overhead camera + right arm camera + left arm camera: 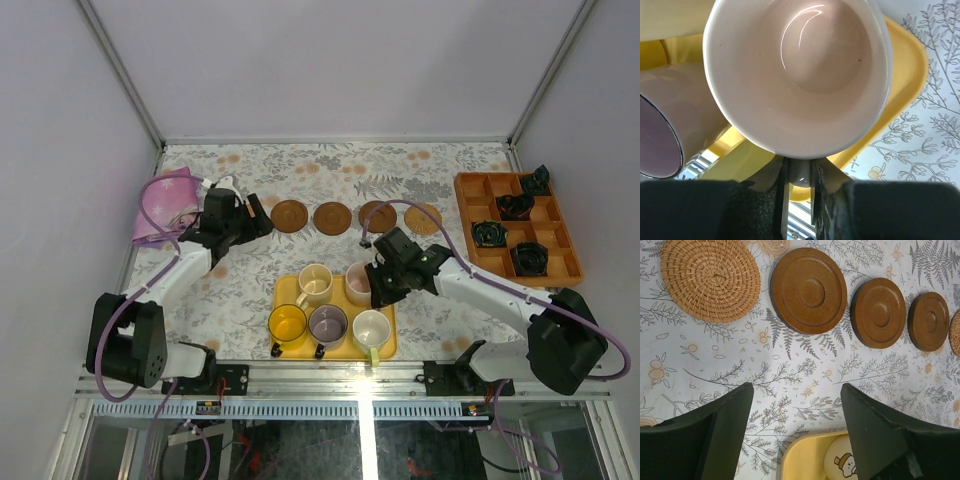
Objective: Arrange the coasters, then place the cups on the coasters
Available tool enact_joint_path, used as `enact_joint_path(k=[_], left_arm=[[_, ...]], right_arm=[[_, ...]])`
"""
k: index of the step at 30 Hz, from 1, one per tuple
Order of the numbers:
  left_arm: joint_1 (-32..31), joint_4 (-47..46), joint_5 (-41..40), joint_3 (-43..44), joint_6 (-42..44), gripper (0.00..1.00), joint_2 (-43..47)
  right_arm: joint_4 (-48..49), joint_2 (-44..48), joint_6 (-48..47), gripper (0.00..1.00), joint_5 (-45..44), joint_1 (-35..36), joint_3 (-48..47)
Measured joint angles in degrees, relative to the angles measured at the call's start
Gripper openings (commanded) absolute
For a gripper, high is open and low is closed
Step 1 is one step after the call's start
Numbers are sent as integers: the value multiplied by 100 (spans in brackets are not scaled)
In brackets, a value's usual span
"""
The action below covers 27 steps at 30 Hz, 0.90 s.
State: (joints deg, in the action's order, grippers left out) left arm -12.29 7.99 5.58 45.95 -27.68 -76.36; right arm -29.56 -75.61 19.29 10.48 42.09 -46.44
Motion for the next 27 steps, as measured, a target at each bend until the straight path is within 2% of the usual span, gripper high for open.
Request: enact_joint_path(k=[10,27], left_arm=[[0,-92,0,136,-2,71,-52],[0,-111,2,284,-2,71,-260]], right_arm=[[-439,378,-177,0,-809,20,-275],[2,1045,-511,0,-2756,15,-415]])
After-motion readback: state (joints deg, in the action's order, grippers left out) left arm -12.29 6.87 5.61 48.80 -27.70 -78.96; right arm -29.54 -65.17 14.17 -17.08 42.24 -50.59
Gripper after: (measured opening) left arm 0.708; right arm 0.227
